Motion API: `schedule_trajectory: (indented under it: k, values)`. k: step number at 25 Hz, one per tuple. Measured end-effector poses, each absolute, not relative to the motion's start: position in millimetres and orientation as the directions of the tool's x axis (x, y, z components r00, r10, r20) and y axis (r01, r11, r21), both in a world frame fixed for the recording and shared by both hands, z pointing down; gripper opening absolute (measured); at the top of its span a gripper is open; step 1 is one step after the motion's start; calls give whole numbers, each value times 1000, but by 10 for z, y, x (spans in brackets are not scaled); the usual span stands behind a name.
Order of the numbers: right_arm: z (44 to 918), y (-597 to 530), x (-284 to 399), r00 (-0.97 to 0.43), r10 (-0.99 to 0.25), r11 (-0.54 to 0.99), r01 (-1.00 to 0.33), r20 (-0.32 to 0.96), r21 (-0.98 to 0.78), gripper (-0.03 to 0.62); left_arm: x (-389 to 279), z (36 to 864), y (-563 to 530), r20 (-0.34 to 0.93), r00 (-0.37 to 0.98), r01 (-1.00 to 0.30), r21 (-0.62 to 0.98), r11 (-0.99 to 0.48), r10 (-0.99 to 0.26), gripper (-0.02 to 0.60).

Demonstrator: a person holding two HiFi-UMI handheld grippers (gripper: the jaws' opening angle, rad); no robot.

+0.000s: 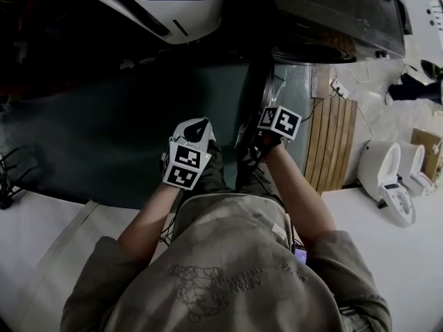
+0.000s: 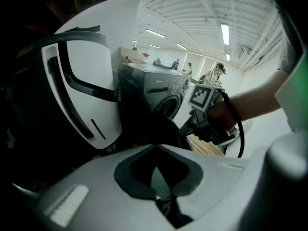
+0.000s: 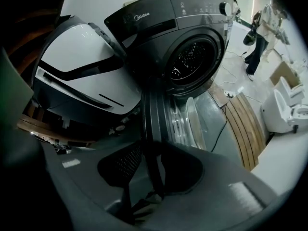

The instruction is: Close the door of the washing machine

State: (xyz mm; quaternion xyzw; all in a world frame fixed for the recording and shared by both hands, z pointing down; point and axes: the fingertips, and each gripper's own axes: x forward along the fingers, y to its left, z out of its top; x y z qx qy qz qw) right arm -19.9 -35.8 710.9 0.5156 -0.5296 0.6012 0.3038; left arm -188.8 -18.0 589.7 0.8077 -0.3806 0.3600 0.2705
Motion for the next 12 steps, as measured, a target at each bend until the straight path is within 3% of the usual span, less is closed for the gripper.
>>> schedule_trajectory:
  k: [12]
  values:
    - [7100, -319, 509, -301, -152, -110, -941, 941, -319, 163, -1318, 5785, -370, 777, 489, -749, 141, -648, -397, 0]
